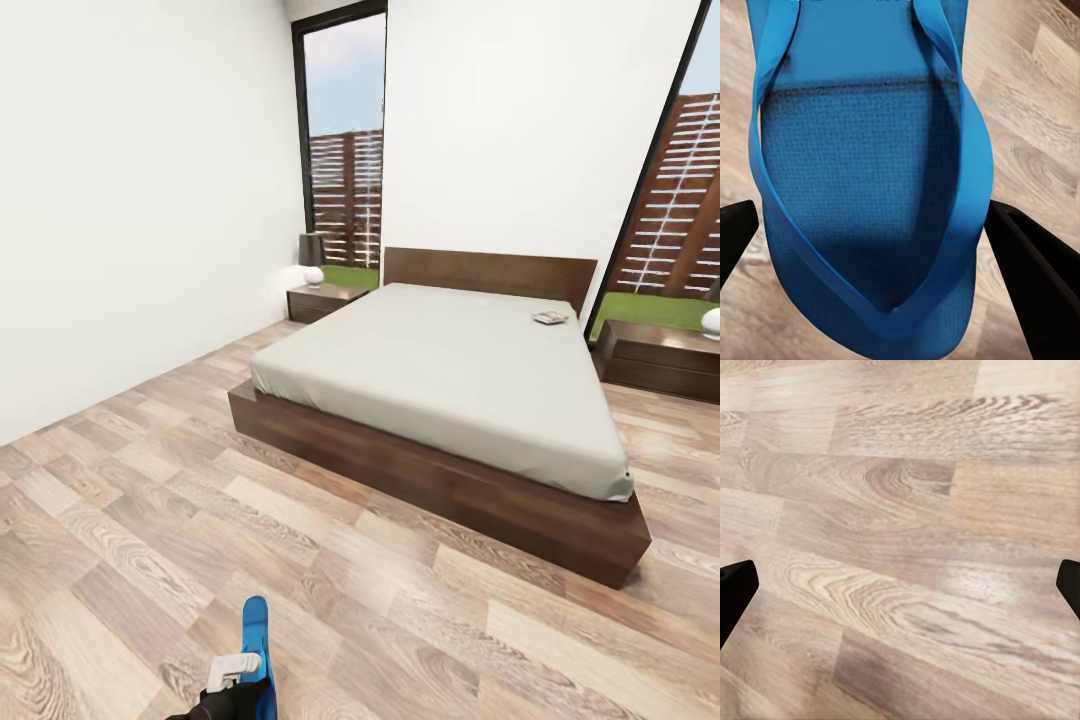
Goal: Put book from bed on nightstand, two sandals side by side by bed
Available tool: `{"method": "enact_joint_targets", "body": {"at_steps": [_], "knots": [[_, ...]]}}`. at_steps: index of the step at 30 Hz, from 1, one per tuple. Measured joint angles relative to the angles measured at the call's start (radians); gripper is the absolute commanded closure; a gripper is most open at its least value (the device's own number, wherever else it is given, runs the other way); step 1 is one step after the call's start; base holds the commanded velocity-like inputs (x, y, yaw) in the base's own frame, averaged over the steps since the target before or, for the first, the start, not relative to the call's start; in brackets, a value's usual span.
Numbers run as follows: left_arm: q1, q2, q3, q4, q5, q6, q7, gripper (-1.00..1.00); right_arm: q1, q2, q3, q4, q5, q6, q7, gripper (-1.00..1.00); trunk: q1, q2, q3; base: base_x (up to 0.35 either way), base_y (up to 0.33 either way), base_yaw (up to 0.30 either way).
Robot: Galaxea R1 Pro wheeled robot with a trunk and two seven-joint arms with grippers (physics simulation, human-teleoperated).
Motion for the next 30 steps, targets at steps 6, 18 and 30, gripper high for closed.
{"method": "enact_joint_targets", "body": {"at_steps": [6, 18, 30], "knots": [[0.0, 0.001, 0.001, 0.0, 0.0, 0.0, -0.001, 1.0, 0.0, -0.001, 0.0, 0.0, 0.0, 0.0, 0.001, -1.0, 0.0, 0.0, 0.0, 0.0, 0.0, 0.093], [0.001, 0.0, 0.001, 0.0, 0.0, 0.0, -0.001, 1.0, 0.0, -0.001, 0.0, 0.0, 0.0, 0.0, 0.003, -1.0, 0.0, 0.0, 0.0, 0.022, 0.0, 0.266], [0.0, 0.001, 0.002, 0.0, 0.0, 0.0, -0.001, 1.0, 0.0, -0.001, 0.0, 0.0, 0.0, 0.0, 0.002, -1.0, -0.001, 0.0, 0.0, 0.303, 0.0, 0.156]]}}
